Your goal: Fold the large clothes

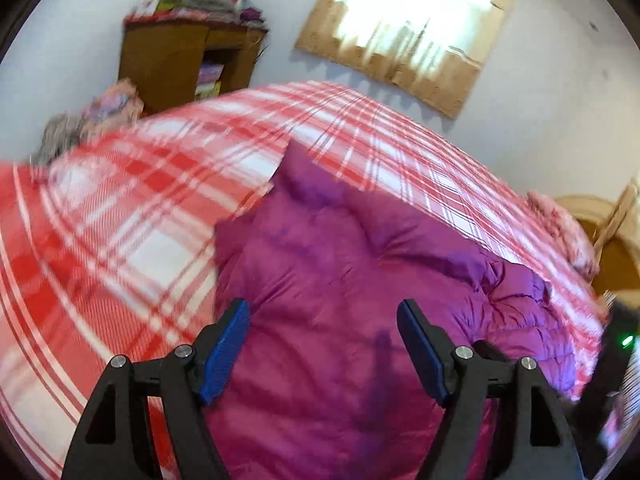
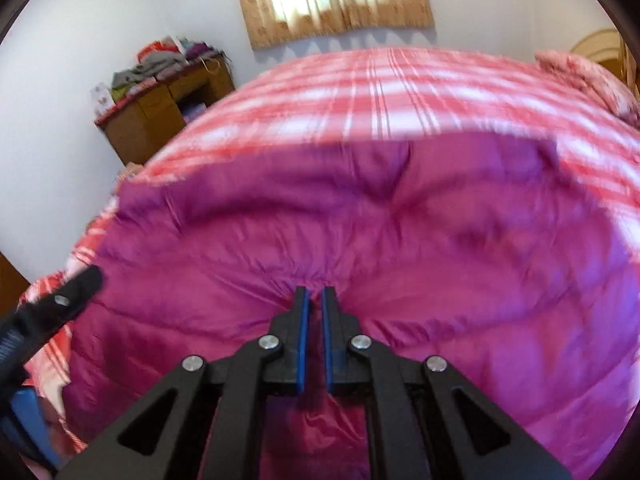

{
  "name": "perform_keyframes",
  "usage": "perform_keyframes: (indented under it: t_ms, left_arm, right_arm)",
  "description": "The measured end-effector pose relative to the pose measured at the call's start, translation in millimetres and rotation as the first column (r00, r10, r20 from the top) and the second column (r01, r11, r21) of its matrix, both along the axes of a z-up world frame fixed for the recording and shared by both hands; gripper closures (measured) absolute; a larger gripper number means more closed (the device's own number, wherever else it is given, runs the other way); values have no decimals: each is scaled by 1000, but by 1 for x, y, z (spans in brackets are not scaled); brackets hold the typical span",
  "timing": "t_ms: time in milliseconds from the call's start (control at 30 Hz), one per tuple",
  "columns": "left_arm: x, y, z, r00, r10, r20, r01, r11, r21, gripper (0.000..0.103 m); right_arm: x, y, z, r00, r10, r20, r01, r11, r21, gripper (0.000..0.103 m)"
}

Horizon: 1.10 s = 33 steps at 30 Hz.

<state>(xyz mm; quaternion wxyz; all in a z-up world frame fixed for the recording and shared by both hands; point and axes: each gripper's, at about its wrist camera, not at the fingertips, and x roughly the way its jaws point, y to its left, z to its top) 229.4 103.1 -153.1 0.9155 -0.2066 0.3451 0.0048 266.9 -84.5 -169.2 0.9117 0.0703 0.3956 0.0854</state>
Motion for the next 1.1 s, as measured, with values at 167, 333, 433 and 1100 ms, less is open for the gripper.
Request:
perform_keyframes:
  t_ms: [167,333,433,1100]
  left_arm:
    - [-20,6,-17,996,93,17,-91,994,-58,27]
    - [-72,29,-26,964,254,84,-234,953,-195,27]
    - [-74,27,-46,970,239,51,-215,934,-286,27]
    - [-38,-48,37,925,-254,282,324,916,-236,79]
  right_arm:
    - [-2,9,-6,998,13,54,-9,996,-85,100]
    - [-4,0,-9,998,14,65,-13,1000,-21,101]
    - [-7,0,-10,997,15,71,-14,1000,-16,101]
    - [-14,-25,-22,989,22,-146,48,887,459,101]
